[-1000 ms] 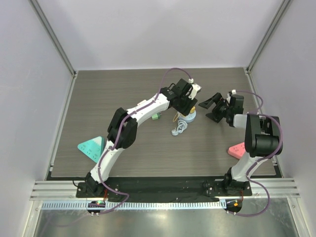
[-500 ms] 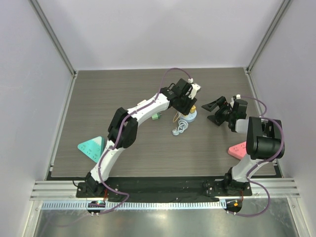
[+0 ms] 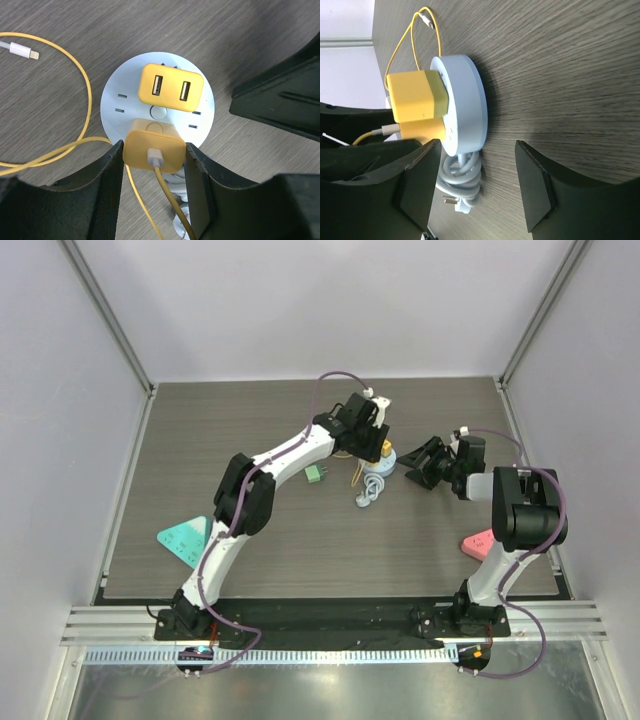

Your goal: Pull the plug off the socket

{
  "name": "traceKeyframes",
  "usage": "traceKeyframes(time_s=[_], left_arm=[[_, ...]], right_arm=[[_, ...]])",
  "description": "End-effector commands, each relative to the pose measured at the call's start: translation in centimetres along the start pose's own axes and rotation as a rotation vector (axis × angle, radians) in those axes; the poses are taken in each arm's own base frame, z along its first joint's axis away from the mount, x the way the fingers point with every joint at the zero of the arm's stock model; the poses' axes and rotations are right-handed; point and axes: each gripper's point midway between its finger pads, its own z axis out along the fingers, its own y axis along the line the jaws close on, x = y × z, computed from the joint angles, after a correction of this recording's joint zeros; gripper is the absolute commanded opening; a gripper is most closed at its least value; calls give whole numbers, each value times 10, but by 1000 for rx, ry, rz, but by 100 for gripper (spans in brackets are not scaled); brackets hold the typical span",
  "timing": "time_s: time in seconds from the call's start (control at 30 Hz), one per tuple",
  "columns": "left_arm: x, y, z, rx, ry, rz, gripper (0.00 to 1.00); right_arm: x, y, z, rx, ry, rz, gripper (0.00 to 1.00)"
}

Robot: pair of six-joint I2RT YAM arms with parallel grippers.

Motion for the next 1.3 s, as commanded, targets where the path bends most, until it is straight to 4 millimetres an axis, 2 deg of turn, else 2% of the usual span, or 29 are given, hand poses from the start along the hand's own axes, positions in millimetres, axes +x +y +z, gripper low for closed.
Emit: traceKeyframes(time_s=[0.0,0.1,0.33,0.6,0.83,1.13,1.27], left_arm=[[-26,-5,-18,26,-80,-54,0],[-29,-6,-19,38,-92,-69,0],[-34,-21,-25,107,-112,-89,0],[-41,-35,-34,175,-139,-125,0],[-37,-40,-33,210,-130,-147,0],[-40,-52,-35,247,-139,-171,0],[-39,-50,-36,195,-144,-173,0]], right_arm=[[-10,21,-2,-56,-18,-60,67],[-6,21,2,-64,1,-58,65],[4,38,14,-127,33,-81,64],[5,33,20,-107,43,-80,61],[4,27,24,-93,51,-74,57],[3,23,27,-77,49,-61,36],[2,20,27,-67,48,-59,20]])
